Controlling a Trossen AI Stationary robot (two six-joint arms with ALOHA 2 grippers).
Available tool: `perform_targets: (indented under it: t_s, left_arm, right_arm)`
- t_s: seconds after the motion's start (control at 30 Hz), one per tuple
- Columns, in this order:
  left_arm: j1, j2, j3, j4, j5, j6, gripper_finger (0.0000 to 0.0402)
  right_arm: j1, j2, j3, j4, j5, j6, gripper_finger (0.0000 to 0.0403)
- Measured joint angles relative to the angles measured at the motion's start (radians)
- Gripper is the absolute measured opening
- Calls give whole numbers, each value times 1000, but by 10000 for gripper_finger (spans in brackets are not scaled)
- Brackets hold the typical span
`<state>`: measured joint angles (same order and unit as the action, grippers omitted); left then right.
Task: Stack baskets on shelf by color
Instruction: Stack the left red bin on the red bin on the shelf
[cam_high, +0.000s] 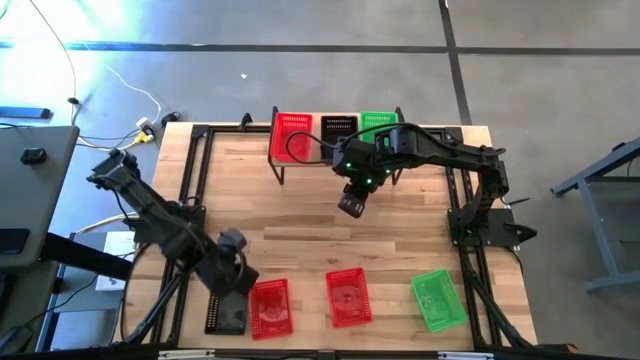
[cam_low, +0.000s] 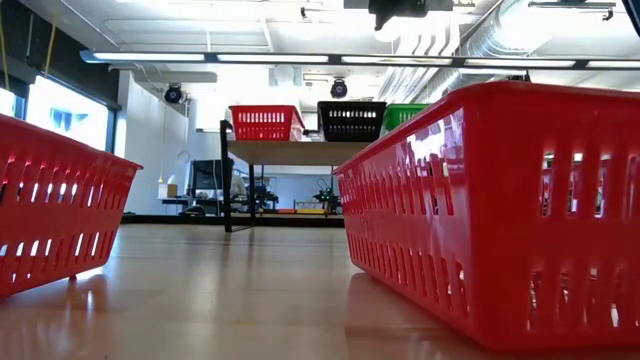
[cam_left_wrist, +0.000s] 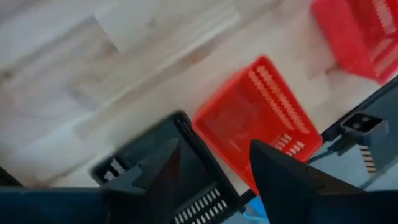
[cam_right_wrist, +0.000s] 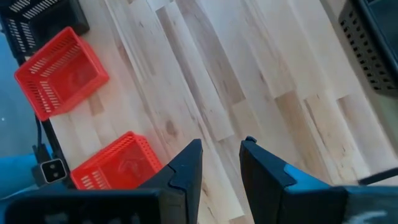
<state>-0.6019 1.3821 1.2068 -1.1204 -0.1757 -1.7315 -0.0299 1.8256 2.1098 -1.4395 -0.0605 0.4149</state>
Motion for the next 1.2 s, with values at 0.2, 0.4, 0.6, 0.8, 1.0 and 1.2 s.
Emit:
perform_targets:
  t_s: [0.2, 0.4, 0.6, 0.8, 1.0, 1.2]
  left_arm:
    - [-64, 99, 0, 112, 0, -3, 182]
    - [-98, 180, 0, 263, -32, 130, 182]
    - [-118, 250, 0, 475, -39, 359, 182]
    - [-133, 318, 0, 574, -36, 482, 182]
    - [-144, 362, 0, 590, -12, 561, 182]
    - [-150, 383, 1, 604, -11, 584, 182]
  right_arm:
    - [0, 0, 0, 0, 0, -31, 94]
    - [-1, 0, 0, 0, 5, -31, 94]
    - [-3, 0, 0, 0, 7, -31, 94]
    - [-3, 0, 0, 1, 32, -31, 94]
    - [-3, 0, 0, 2, 32, -31, 94]
    - [-3, 0, 0, 4, 32, -31, 94]
